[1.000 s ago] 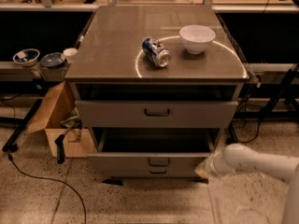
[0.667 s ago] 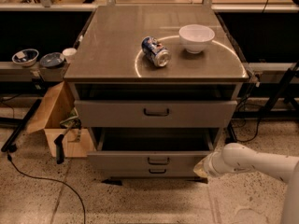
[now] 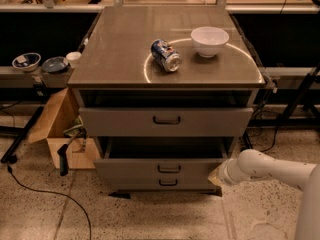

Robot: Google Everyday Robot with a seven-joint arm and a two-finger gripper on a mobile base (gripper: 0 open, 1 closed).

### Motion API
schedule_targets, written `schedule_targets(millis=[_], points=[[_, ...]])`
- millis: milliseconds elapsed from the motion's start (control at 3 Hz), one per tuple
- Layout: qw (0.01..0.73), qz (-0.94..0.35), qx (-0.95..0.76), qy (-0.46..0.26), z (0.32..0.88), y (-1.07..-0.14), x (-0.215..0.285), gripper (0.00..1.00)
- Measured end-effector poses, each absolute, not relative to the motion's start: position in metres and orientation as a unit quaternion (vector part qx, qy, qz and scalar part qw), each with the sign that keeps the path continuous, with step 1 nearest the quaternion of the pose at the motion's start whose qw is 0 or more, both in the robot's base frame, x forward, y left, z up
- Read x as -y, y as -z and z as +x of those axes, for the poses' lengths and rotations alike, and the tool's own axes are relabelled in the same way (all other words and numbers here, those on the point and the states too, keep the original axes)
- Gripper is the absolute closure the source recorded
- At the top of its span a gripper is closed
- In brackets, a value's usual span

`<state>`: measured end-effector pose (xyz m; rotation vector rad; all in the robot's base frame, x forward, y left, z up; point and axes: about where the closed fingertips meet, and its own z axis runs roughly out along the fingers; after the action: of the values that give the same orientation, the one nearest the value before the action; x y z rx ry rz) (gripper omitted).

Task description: Close middle drawer

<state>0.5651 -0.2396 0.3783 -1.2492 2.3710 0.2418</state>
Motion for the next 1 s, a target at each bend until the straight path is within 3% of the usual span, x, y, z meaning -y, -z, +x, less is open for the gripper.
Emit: schedule_targets(millis=[1000], points=[[0.223, -0.453, -0.859, -0.088, 0.5651, -0.3782, 0.2395, 0.15]])
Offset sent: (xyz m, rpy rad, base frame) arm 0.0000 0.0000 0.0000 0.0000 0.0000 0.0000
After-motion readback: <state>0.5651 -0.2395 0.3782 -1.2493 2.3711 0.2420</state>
